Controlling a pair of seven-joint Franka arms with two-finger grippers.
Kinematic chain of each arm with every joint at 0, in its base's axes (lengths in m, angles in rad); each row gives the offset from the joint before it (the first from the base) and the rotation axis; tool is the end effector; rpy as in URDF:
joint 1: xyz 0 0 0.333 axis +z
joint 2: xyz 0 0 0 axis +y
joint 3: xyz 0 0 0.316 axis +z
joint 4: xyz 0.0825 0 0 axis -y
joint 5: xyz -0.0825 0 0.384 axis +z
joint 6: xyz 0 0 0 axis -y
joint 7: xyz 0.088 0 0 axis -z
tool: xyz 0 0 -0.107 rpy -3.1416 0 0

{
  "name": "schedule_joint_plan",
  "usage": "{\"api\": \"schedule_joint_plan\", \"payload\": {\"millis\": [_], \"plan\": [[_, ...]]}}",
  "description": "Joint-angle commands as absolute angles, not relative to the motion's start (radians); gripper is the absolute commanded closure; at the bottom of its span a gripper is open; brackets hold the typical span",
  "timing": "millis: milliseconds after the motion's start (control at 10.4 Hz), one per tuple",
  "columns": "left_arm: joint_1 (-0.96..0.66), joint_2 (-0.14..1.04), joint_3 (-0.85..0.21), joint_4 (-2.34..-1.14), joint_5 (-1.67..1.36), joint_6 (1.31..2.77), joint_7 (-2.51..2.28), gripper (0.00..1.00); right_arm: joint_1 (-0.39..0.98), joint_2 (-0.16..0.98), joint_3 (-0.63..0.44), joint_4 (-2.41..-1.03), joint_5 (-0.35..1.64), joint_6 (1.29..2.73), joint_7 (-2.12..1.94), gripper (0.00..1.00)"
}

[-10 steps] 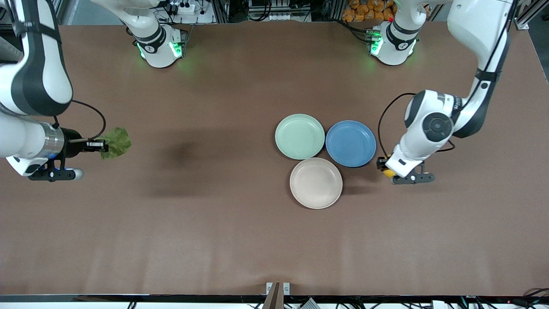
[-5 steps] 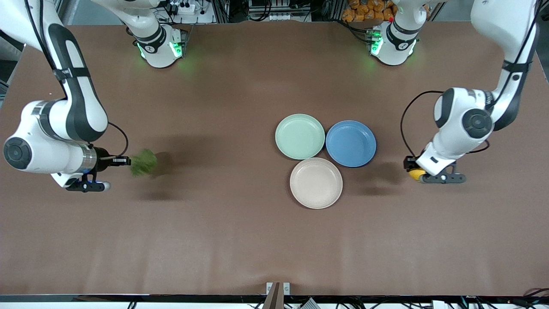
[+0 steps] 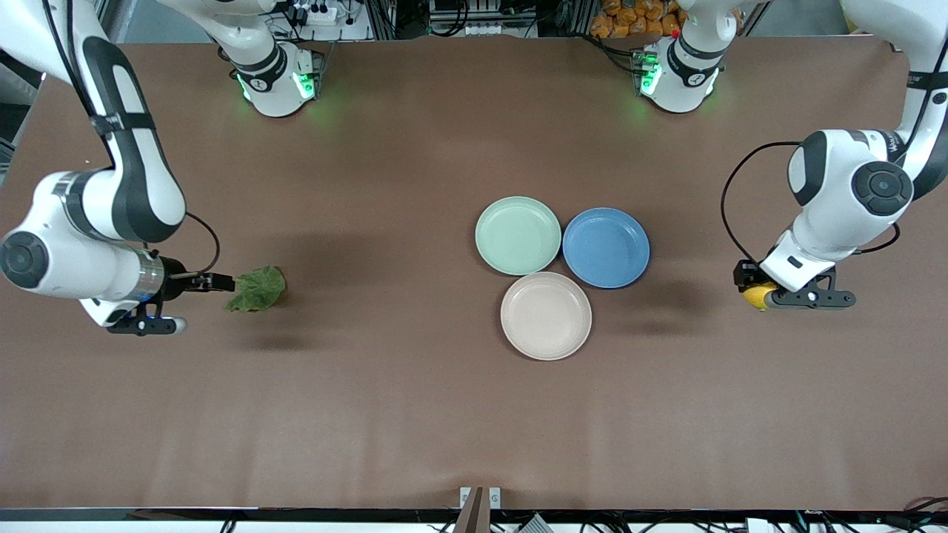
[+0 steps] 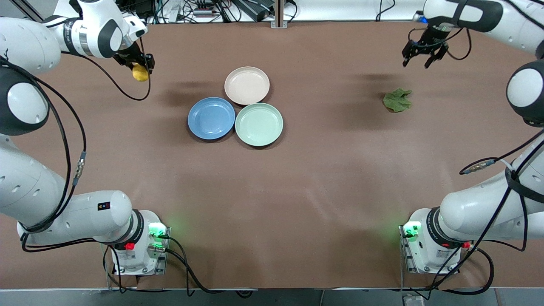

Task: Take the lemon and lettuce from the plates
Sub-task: 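Lower the lettuce onto the table and open the right gripper, then lower the lemon beside the blue plate and open the left gripper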

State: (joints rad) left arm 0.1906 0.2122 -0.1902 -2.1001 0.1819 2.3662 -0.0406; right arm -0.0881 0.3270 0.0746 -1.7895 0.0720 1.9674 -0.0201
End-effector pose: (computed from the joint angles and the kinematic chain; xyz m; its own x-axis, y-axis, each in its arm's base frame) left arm 0.5799 0.0046 0.3261 0.9949 -0.0824 0.0578 -0.0768 -0.9928 -0.0923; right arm 0.6218 -0.0068 0.3589 0.9888 -0.0215 -0.1474 -0.0348 -0.9955 -0.0884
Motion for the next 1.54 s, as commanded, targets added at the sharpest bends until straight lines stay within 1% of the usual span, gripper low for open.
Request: {"api": "schedule_joint_plan", "payload": {"millis": [0,193,289,482,579,675,772,965,1061,1158,1254,1447], "plan": [[0.206,0.245,-0.201,-2.099,0.199,2.336,-0.026,1.0,-0.092,0.206,0.077,-1.809,0.075,1.951,-0.025,0.0],[0.192,0.311,-0.201,-2.089,0.198,2.336,-0.04,1.0,-0.1,0.132,0.074,-1.79,0.074,1.904,-0.026,0.0],[0.169,0.345,-0.201,-2.077,0.193,2.336,-0.055,1.0,-0.104,0.105,0.075,-1.766,0.074,1.858,-0.02,0.0],[0.163,0.38,-0.201,-2.075,0.195,2.338,-0.081,1.0,-0.104,0.069,0.051,-1.674,0.074,1.717,-0.018,0.0],[0.163,0.394,-0.201,-2.074,0.195,2.338,-0.098,0.55,-0.103,0.037,0.038,-1.655,0.074,1.671,-0.014,0.0],[0.16,0.409,-0.201,-2.059,0.196,2.339,-0.1,0.22,-0.104,-0.003,0.038,-1.655,0.074,1.667,-0.014,0.0],[0.153,0.422,-0.201,-2.048,0.196,2.342,-0.1,0.0,-0.104,-0.03,0.037,-1.652,0.072,1.666,-0.015,0.0],[0.14,0.422,-0.202,-2.034,0.193,2.341,-0.121,0.0,-0.104,-0.048,0.038,-1.591,0.058,1.639,-0.015,0.0],[0.124,0.422,-0.202,-2.019,0.193,2.341,-0.19,0.0,-0.106,-0.048,0.041,-1.535,0.042,1.584,-0.014,0.0],[0.08,0.422,-0.202,-1.999,0.193,2.341,-0.268,0.0,-0.106,-0.048,0.041,-1.507,0.035,1.556,-0.014,0.0],[0.057,0.419,-0.202,-1.987,0.193,2.341,-0.335,0.0,-0.106,-0.049,0.041,-1.506,0.035,1.552,-0.011,0.0],[0.035,0.382,-0.209,-2.014,0.193,2.339,-0.409,0.0,-0.101,-0.048,0.06,-1.503,0.035,1.546,0.111,0.0]]}}
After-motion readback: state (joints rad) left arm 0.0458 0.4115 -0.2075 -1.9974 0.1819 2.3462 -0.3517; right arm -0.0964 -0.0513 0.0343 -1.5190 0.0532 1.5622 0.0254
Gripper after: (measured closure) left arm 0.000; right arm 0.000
